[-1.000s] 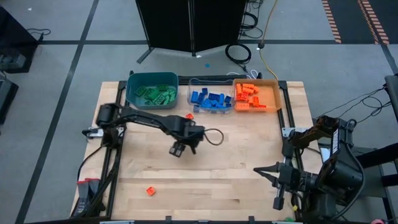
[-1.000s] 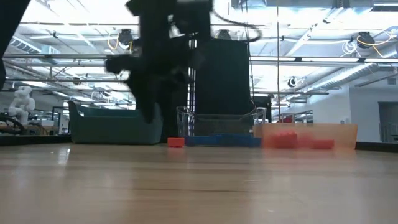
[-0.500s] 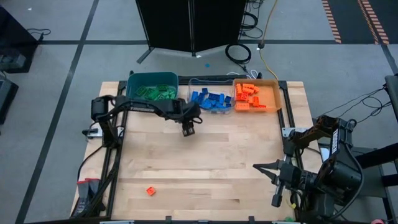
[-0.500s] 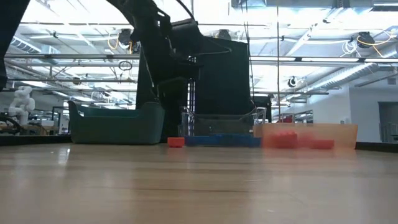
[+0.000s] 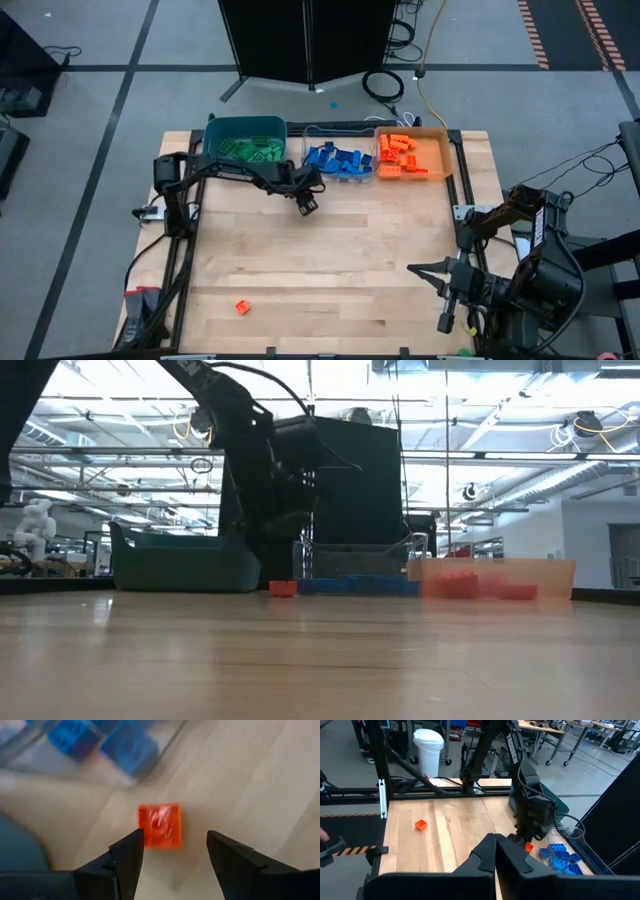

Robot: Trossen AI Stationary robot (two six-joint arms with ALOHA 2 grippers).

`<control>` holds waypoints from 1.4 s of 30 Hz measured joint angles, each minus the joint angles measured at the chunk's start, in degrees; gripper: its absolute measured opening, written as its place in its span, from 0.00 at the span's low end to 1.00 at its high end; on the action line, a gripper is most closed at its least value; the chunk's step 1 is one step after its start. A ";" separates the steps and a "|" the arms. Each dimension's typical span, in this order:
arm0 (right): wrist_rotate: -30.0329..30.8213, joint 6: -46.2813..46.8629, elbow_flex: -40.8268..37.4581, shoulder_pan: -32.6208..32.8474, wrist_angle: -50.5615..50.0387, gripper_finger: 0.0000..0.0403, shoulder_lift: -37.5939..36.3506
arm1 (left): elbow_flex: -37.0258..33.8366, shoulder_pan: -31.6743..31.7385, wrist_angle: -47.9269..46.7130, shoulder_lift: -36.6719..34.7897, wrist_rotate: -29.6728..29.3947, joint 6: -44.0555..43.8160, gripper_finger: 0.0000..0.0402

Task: Sort blocks
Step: Put the orange game piece into the orange transparent bin

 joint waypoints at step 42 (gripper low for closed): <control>-1.10 -1.50 -0.02 -0.02 1.33 0.00 0.02 | 26.65 -12.65 0.40 3.93 4.76 3.62 0.19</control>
